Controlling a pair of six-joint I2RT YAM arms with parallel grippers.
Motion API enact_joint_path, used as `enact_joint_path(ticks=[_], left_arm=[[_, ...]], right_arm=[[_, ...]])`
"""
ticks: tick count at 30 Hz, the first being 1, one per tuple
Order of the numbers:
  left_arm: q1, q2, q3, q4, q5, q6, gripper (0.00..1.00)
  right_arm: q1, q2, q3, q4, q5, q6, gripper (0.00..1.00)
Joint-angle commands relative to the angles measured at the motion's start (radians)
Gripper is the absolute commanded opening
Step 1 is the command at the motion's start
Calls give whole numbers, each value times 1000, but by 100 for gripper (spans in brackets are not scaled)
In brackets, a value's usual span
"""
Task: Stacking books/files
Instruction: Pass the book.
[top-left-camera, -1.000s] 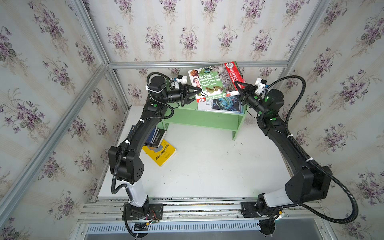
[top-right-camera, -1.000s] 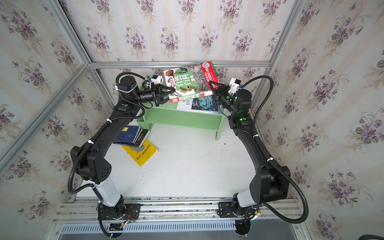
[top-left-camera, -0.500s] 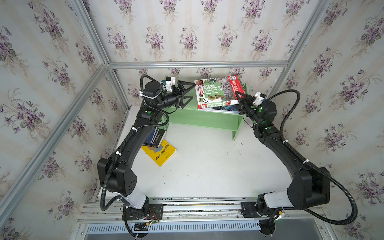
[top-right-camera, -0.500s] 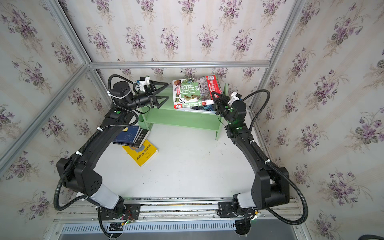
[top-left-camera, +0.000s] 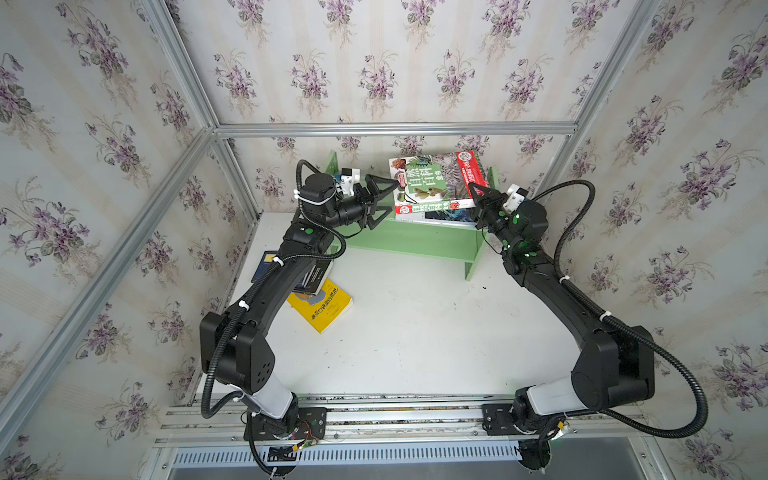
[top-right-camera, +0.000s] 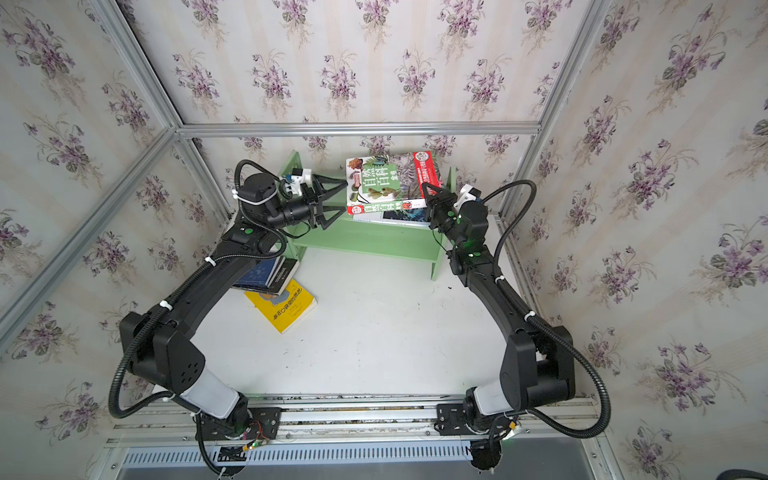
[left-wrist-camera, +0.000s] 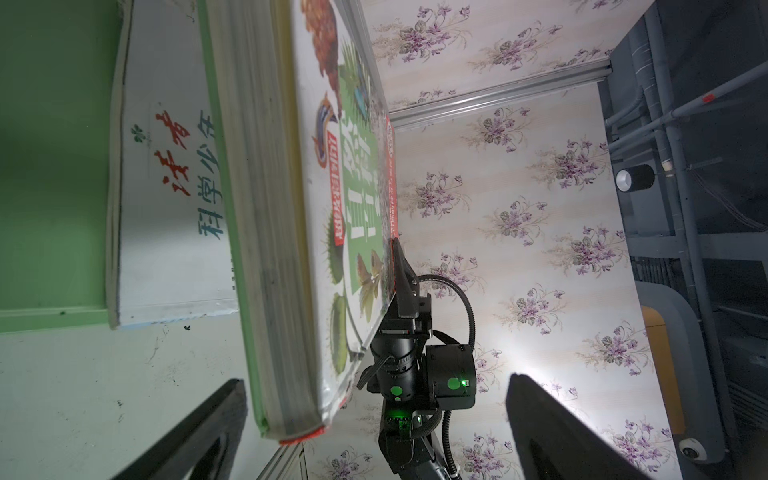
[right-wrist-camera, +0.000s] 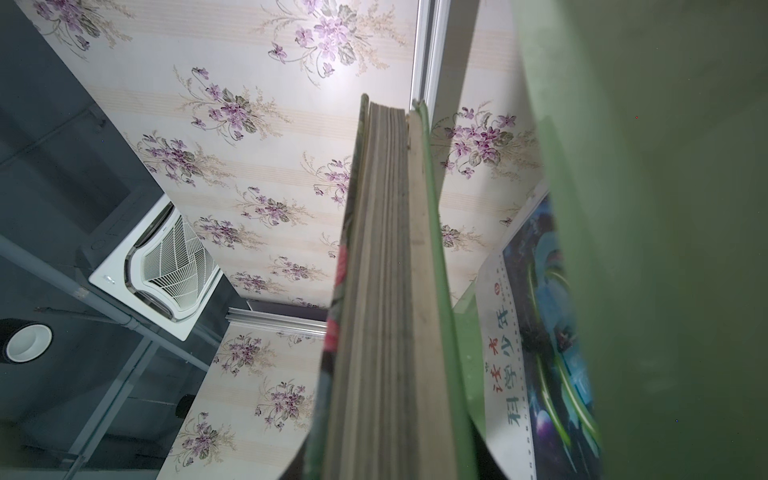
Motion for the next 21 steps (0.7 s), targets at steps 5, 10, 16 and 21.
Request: enact_joint_path(ticks=[5,10,16,21], left_arm=[[-19,10,31,-34,-7,35,99],[-58,80,115,-37,28,26,99],[-78,134,230,-27,29,19,93],[-91,126,231,-8,-7,11,63]], right_arm=[[-4,-9,85,267,13,38,13],[-1,-5,94,280,16,50,13],[19,-20,74,277,37,44,13],[42,-34,44,289,68,38,13]])
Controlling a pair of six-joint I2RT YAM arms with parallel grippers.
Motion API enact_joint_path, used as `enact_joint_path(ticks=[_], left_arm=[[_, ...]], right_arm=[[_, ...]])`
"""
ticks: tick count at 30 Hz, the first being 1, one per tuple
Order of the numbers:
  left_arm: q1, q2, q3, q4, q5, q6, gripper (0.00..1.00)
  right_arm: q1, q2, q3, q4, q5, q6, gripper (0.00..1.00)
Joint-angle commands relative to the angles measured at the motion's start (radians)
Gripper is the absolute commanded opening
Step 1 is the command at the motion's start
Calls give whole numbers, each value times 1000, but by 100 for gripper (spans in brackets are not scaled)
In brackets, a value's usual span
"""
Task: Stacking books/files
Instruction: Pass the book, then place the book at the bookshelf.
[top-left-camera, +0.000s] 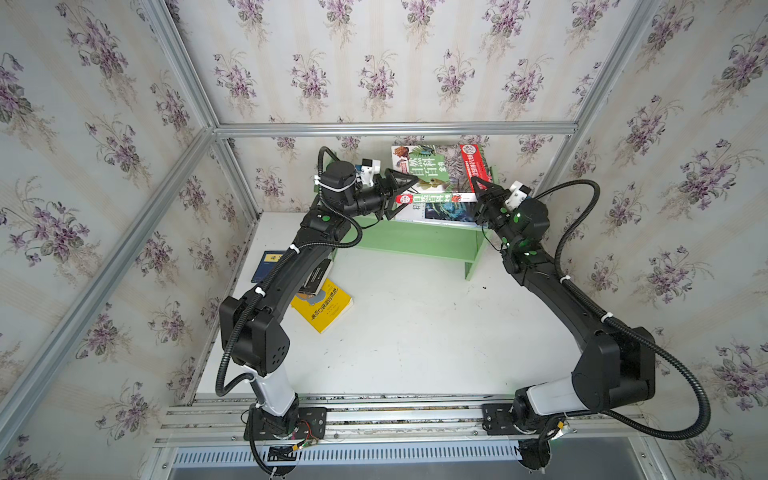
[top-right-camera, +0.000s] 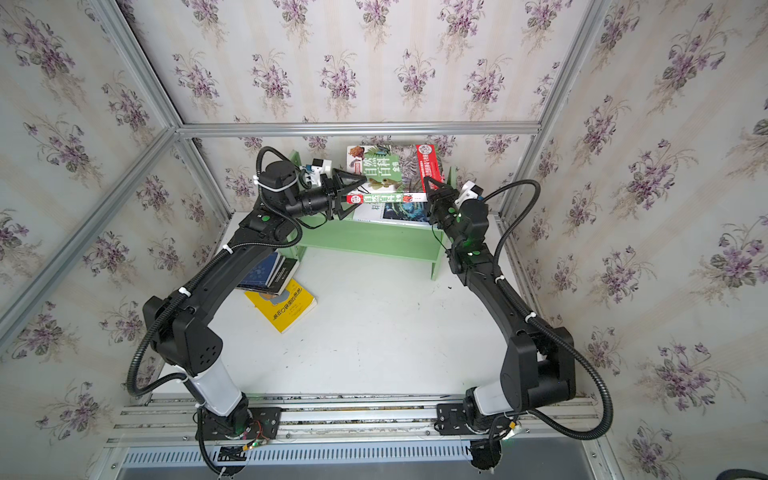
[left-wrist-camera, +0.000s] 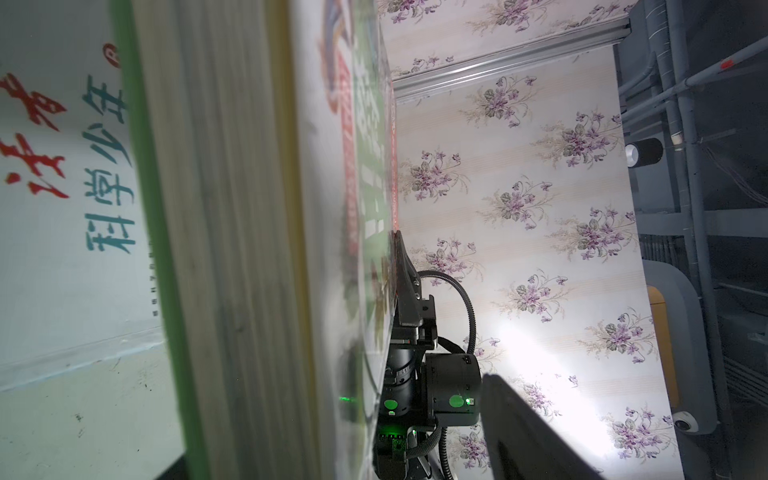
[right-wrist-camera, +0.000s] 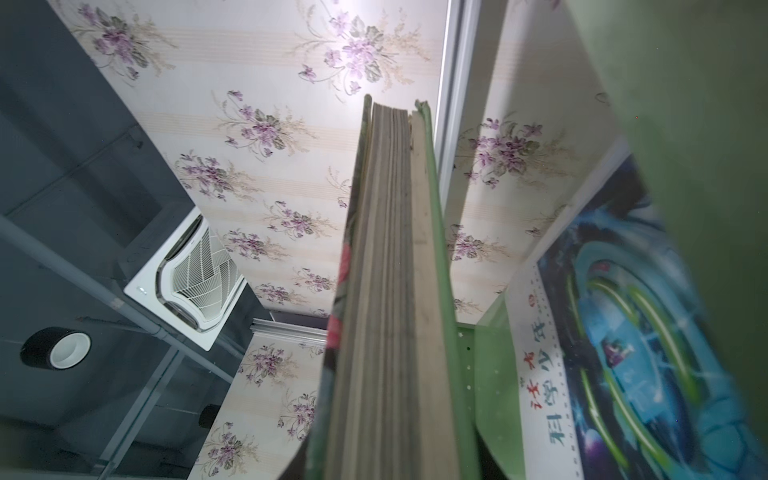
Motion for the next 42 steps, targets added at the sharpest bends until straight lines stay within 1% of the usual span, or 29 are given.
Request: enact_joint_path(ticks=[1,3,5,10,12,13,15,18,20,22,25,27,31,36,37,39,42], left_arm=[[-7,-17,-13,77,-14,-5,58],[-6,-34,-46,98,-30,-11,48],[-6,-42,-64,112,-37,-13,41],[-1,-45,-70,116,-42,6,27],[4,-42,-66,124,-36,13,22],[8,-40,-62,131,-30,16,22],[19,-33,-46,141,-2,20,20],[37,-11,-3,138,54,30,19],[48,17,39,138,112,30,20],[54,36,63,138,143,38,19],[59,52,73,137,145,47,19],[60,66,84,136,139,45,19],[60,99,105,137,126,30,19],[59,129,117,141,109,11,18],[59,133,118,144,107,7,18],[57,140,126,143,105,6,18],[52,154,136,143,107,11,18]], right_arm=[[14,-23,19,243,19,2,13],[20,-28,9,243,25,-2,13],[27,-34,-2,244,36,-8,12],[31,-47,-13,231,21,-25,15],[30,-56,-18,216,13,-36,18],[30,-62,-20,203,10,-47,23],[26,-85,-20,128,2,-80,37],[13,-141,4,-87,-15,-170,55],[-2,-186,38,-284,-4,-262,62],[-20,-226,62,-442,25,-338,67],[-73,-282,83,-622,47,-422,72],[-116,-319,90,-709,53,-470,74],[-159,-358,121,-844,87,-571,76],[-162,-375,139,-878,100,-684,77],[-162,-373,142,-876,94,-707,78],[-161,-364,151,-870,77,-754,84],[-162,-340,169,-864,43,-833,83]])
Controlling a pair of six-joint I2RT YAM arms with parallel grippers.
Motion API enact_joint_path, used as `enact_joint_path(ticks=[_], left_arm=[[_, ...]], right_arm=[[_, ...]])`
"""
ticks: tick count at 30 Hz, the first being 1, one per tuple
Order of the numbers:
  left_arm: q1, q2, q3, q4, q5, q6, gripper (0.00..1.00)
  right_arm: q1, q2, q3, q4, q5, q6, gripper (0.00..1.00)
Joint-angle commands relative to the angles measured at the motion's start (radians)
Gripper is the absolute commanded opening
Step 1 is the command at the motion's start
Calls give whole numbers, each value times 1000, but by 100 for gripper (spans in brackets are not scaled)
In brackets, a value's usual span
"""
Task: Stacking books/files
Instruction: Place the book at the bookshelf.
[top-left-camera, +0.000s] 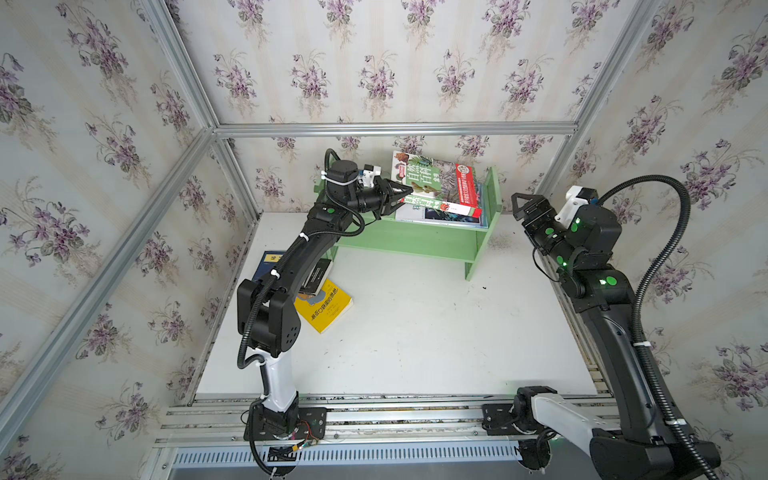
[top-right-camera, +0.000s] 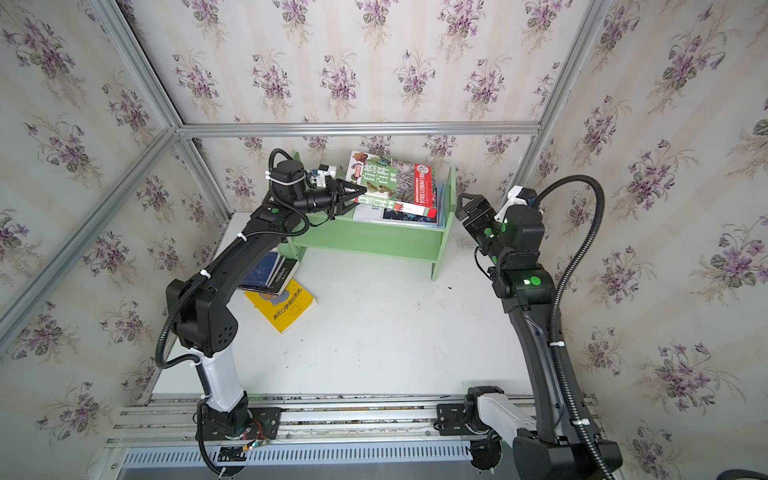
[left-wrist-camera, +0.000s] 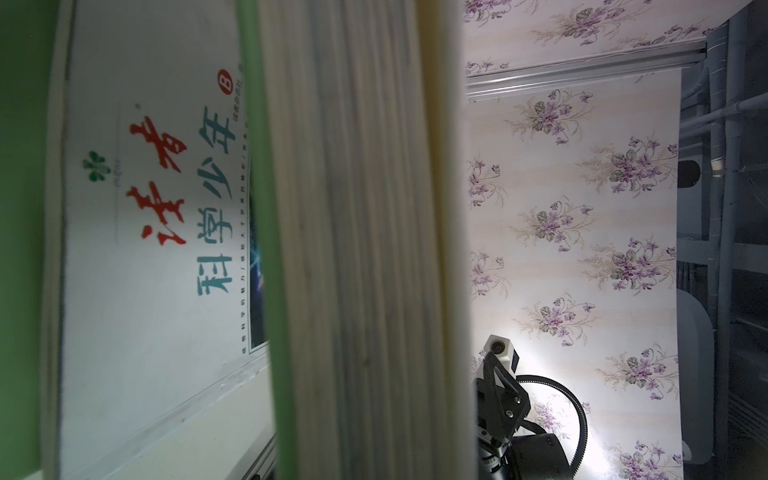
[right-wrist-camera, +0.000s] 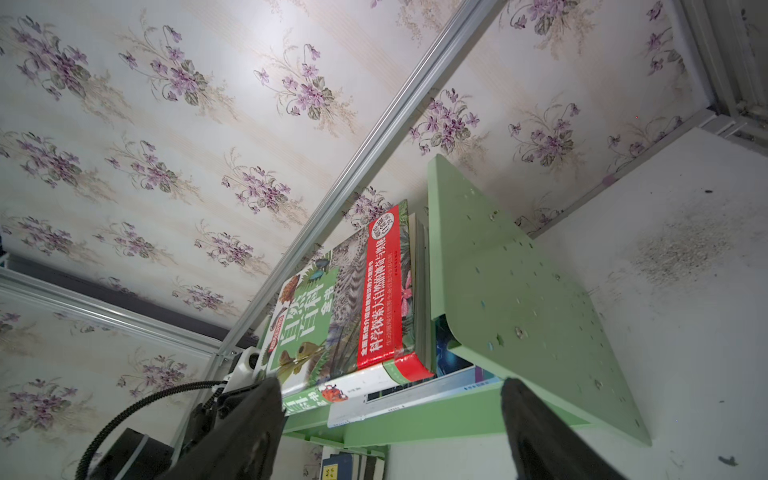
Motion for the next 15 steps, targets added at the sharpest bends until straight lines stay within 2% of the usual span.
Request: enact_joint_path(ticks=[1,9,15], left_arm=[[-4,-3,23,208,27,13,18],[-24,38,45,208,24,18,18],[-42,66,65,209,27,14,18]], right_arm=[[0,22,31,9,-41,-142,84],[1,93,79,-23,-51,-228,100],[20,150,111,-59,-58,-277,99]])
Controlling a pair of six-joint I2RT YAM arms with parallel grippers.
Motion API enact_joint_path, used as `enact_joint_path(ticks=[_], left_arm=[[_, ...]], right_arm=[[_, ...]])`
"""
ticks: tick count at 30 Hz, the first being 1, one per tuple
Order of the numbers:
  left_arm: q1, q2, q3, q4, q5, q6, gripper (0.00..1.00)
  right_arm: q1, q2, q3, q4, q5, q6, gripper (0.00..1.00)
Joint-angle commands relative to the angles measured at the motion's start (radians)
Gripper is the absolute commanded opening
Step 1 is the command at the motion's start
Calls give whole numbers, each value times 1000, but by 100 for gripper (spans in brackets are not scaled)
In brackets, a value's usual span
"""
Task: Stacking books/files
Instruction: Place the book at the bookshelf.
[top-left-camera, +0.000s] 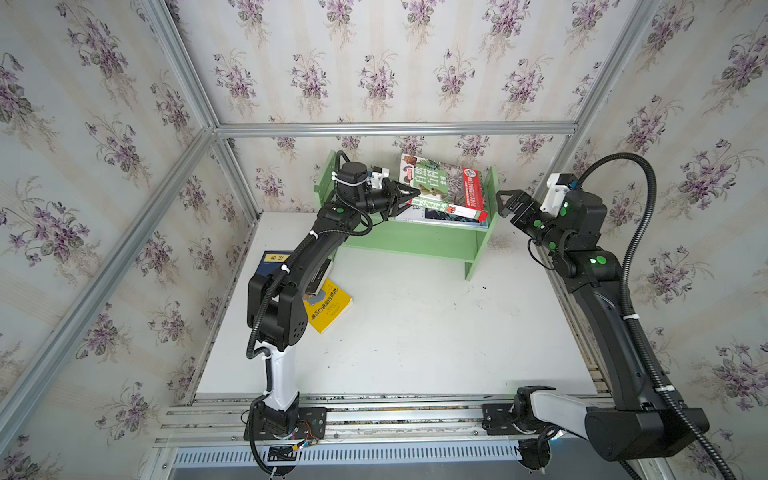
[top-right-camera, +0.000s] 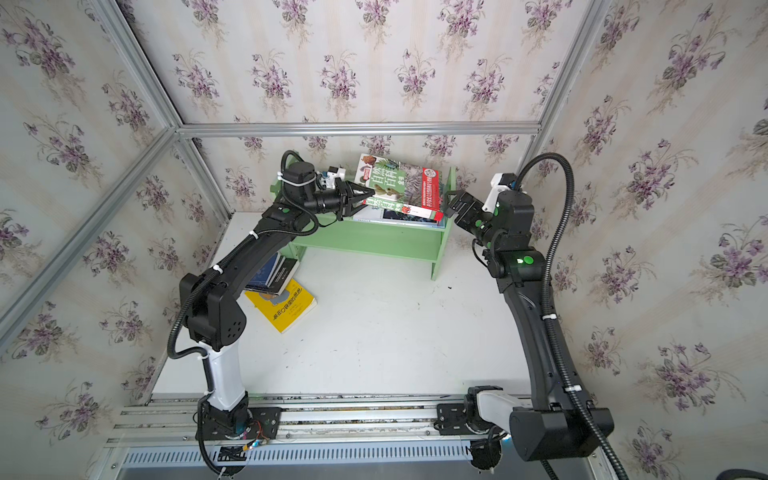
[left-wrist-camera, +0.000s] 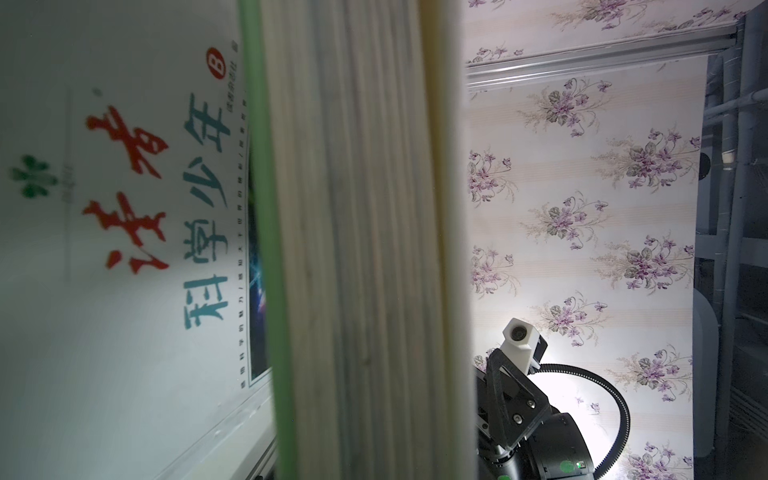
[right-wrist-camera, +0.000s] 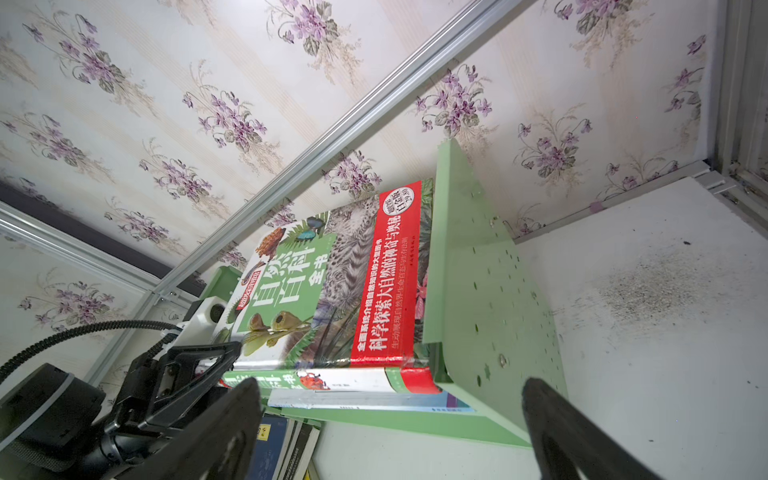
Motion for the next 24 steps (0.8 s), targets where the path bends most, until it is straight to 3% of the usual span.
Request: enact_joint_path(ticks=[1,24], left_arm=[[-6,-3,22,198,30,16,18],[-40,-33,-73,211,-43,10,18]], right_arm=[[10,24,30,-19,-7,-54,99],[30,157,24,22,-38,-28,96]])
